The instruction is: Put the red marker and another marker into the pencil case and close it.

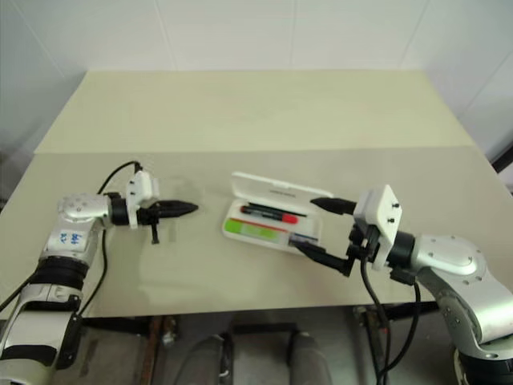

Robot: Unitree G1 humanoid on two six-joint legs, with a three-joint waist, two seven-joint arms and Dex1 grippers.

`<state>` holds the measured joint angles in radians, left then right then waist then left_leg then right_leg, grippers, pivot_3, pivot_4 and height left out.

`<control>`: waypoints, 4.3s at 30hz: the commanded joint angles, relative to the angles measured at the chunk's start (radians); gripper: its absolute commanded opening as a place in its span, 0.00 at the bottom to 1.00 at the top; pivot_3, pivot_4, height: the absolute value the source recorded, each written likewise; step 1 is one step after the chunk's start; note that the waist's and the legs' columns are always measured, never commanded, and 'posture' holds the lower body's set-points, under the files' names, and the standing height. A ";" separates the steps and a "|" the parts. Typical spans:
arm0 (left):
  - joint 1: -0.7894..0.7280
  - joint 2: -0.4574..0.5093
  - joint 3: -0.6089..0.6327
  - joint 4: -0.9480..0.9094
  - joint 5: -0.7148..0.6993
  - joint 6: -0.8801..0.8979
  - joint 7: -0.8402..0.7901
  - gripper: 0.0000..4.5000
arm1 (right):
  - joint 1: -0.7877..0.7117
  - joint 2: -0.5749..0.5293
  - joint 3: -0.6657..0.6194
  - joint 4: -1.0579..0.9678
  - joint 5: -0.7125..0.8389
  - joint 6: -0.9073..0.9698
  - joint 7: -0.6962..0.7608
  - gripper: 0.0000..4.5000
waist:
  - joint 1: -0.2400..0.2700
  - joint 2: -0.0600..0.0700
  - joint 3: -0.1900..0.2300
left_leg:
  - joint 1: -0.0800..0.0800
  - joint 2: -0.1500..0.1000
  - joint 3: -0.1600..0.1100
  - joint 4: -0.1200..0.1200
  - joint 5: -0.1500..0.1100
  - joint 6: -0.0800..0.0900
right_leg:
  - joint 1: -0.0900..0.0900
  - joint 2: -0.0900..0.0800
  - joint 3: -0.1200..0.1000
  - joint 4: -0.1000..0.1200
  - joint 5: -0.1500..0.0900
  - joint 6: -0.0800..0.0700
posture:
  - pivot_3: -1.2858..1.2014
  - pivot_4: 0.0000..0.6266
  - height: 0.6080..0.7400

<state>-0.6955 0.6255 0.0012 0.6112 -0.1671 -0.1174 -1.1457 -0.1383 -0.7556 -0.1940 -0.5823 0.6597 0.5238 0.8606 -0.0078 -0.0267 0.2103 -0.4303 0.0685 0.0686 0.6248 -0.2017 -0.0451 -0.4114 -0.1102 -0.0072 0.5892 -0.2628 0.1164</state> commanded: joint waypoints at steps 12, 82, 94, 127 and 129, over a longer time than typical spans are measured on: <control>-0.271 -0.165 -0.031 0.304 0.108 -0.096 0.181 0.00 | 0.006 -0.016 -0.047 -0.035 0.019 -0.018 0.006 1.00 | 0.016 -0.001 0.000 | -0.005 0.000 0.000 0.004 -0.001 0.001 | -0.002 0.000 -0.001 0.000 0.002 0.003 | 0.52 0.24 1.00; -0.266 -0.220 -0.257 0.101 0.169 -0.007 -0.235 0.00 | 0.018 0.044 -0.019 -0.077 0.007 -0.034 -0.132 1.00 | 0.031 0.000 0.000 | -0.008 0.000 -0.002 0.006 -0.001 0.003 | -0.002 0.000 -0.003 -0.003 0.008 0.013 | 0.52 0.24 1.00; -0.272 -0.245 -0.306 0.058 0.200 0.019 -0.188 0.00 | 0.010 0.064 0.001 -0.080 -0.004 -0.040 -0.150 1.00 | 0.032 0.000 0.000 | -0.008 0.000 -0.002 0.007 -0.001 0.003 | -0.001 0.000 -0.003 -0.003 0.008 0.012 | 0.52 0.24 1.00; -0.050 -0.085 -0.049 -0.304 -0.084 0.260 -0.173 0.00 | -0.005 0.045 0.003 0.029 -0.025 -0.083 -0.061 1.00 | 0.011 0.000 0.000 | -0.007 0.000 -0.003 0.006 -0.001 0.003 | -0.002 0.000 -0.002 0.002 0.003 0.003 | 0.52 0.24 1.00; -0.010 -0.068 -0.006 -0.335 -0.120 0.242 -0.175 0.13 | -0.011 0.047 0.007 0.057 -0.036 -0.100 -0.043 1.00 | 0.009 0.000 0.000 | -0.007 0.000 -0.003 0.006 -0.001 0.003 | -0.002 0.000 -0.002 0.002 0.003 0.004 | 0.52 0.24 1.00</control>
<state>-0.7173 0.5442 -0.0442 0.3273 -0.2387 0.1409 -1.3137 -0.1412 -0.6993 -0.1637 -0.5298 0.6229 0.4550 0.7984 0.0017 -0.0269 0.2099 -0.4377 0.0685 0.0661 0.6312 -0.2024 -0.0417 -0.4137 -0.1100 -0.0095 0.5908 -0.2595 0.1202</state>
